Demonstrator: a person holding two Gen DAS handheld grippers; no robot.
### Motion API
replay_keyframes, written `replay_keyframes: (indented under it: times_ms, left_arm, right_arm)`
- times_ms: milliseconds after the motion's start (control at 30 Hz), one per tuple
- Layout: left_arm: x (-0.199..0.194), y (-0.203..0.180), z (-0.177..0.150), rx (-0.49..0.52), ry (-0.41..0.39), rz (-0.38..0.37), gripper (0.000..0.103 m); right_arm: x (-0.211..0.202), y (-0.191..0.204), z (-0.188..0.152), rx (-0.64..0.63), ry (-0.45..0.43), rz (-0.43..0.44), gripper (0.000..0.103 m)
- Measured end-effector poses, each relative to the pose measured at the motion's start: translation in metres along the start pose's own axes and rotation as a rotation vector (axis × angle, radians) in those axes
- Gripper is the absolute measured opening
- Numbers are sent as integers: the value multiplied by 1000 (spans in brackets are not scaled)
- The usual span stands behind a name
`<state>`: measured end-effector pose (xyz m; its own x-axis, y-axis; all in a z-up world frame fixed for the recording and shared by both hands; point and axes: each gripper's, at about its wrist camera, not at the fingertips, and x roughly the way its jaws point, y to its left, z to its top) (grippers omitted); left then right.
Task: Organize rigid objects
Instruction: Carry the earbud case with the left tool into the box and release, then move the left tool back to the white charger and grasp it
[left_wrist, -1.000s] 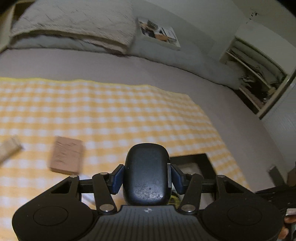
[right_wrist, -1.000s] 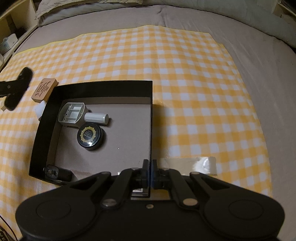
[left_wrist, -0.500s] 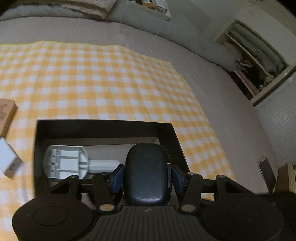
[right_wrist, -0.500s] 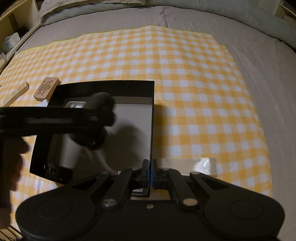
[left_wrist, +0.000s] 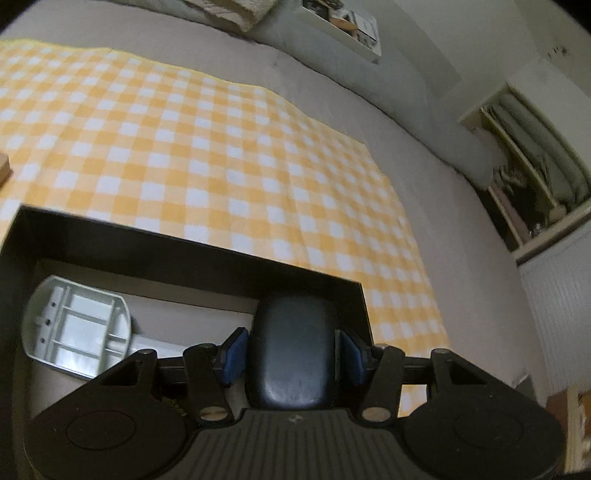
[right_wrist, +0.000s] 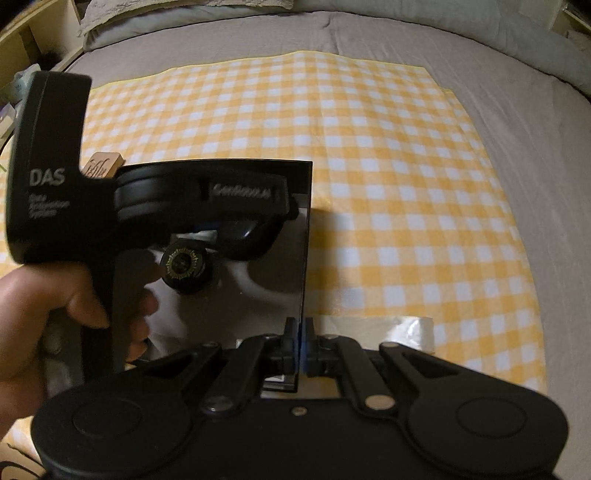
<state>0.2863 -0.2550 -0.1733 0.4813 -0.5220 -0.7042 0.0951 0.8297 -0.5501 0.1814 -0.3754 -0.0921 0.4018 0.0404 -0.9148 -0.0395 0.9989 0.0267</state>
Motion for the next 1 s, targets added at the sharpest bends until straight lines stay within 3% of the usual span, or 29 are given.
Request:
replay_keyframes:
  times_ms: [200,533,667,800,1000]
  left_arm:
    - [4,1,-1,-21,-7,-5,60]
    - [-20,-8,0,75,28,-34,65]
    - [-41,-14,-2,129,26,-31,73]
    - [-66,-15,-3,171,-1,-5,92]
    - [-97,-14,1,227,-48,48,102]
  right_arm:
    - [1,0,0,-8,3,1,3]
    - [3,-1,0,10,5,13,3]
    - [4,-2,-1,18,4,19,3]
    - [4,-3,-1,26,2,24,3]
    - [4,-2,-1,33,2,17,3]
